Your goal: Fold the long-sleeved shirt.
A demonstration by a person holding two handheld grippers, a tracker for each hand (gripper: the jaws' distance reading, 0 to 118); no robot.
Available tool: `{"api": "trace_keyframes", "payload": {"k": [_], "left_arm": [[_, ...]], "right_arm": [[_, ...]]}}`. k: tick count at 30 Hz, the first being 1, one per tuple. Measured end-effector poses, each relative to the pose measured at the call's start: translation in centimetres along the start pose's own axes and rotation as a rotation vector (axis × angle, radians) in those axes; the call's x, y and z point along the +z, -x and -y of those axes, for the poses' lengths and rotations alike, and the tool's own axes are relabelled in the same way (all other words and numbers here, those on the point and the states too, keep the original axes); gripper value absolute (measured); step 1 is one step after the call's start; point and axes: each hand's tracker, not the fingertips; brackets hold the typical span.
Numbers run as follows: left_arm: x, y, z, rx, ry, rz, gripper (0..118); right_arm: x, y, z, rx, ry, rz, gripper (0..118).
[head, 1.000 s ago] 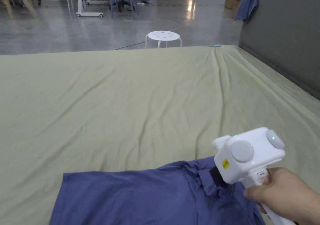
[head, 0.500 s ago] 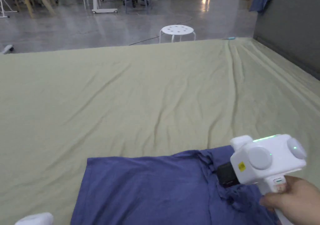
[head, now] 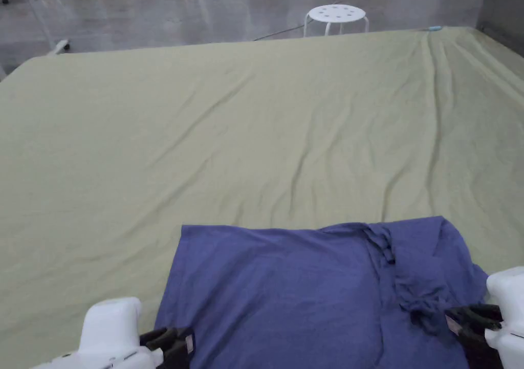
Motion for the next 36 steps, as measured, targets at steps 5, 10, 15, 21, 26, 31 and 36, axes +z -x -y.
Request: {"api": "trace_keyframes", "payload": {"k": [5, 10, 15, 21, 26, 31, 36], "left_arm": [[-9.0, 3.9, -8.2, -0.059, -0.004, -0.145, 104], [-20.5, 7.9, -15.5, -0.027, 0.073, -0.262, 118], [-28.6, 9.7, -16.9, -0.044, 0.241, -0.316, 72], [-26.4, 5.7, -16.5, -0.347, 0.2, -0.302, 1], [-23.3, 5.1, -17.5, -0.352, 0.195, -0.236, 1], [-21.1, 6.1, -19.2, -0.271, 0.161, -0.196, 1], [-20.9, 5.8, -18.7, -0.307, 0.169, -0.179, 1]], "right_arm": [[-0.1, 0.2, -0.9, 0.11, -0.052, 0.079, 0], [-1.9, -0.1, -1.8, 0.047, -0.033, 0.037, 0], [-4.1, -2.5, -2.9, -0.075, 0.077, 0.043, 0], [-6.6, -8.4, -7.8, -0.259, 0.152, 0.041, 0], [-12.8, -13.3, -15.1, -0.445, 0.072, -0.01, 115], [-21.3, -17.1, -18.5, -0.585, 0.463, 0.037, 114], [-26.5, -18.0, -16.9, -0.621, 0.546, 0.145, 68]]}}
